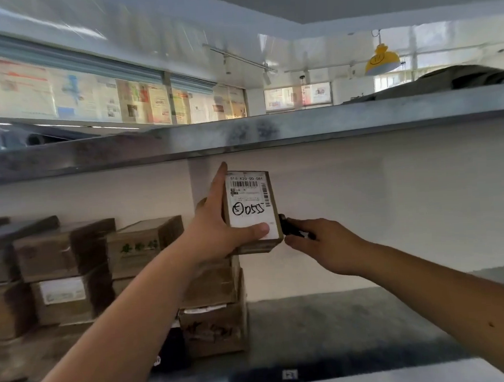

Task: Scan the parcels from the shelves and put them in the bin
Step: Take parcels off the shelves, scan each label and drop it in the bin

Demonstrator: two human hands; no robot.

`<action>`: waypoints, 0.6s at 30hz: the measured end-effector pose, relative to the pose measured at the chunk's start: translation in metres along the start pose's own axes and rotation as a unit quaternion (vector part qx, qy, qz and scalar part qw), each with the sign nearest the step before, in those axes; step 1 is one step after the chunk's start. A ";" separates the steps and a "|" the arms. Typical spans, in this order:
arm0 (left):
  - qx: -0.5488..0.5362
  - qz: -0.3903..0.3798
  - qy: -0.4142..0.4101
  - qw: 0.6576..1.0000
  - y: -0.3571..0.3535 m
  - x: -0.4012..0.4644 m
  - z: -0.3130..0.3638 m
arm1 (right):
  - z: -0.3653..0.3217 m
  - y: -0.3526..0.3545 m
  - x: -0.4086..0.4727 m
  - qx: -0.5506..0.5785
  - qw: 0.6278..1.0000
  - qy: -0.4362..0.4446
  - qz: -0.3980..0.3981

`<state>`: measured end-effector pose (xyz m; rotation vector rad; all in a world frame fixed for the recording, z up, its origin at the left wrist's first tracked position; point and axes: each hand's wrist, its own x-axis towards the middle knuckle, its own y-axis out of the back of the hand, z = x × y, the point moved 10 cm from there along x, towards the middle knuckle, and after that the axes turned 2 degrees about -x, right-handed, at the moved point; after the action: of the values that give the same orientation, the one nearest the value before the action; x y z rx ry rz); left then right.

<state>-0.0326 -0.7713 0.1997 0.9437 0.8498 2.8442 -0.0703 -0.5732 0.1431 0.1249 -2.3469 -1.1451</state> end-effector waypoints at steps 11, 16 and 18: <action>0.006 0.058 -0.060 0.996 -0.096 -0.004 0.047 | 0.077 0.047 -0.074 0.023 0.999 -0.035 0.032; -0.013 0.030 -0.052 0.998 -0.155 -0.012 0.037 | 0.120 0.056 -0.110 0.005 0.997 -0.070 0.020; -0.033 0.028 -0.038 0.998 -0.175 -0.016 0.024 | 0.134 0.056 -0.122 -0.009 0.997 -0.081 0.010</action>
<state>-0.0308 -0.6134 0.1187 1.0773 0.7283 2.8426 -0.0233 -0.4059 0.0668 0.0031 -2.4723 -1.2072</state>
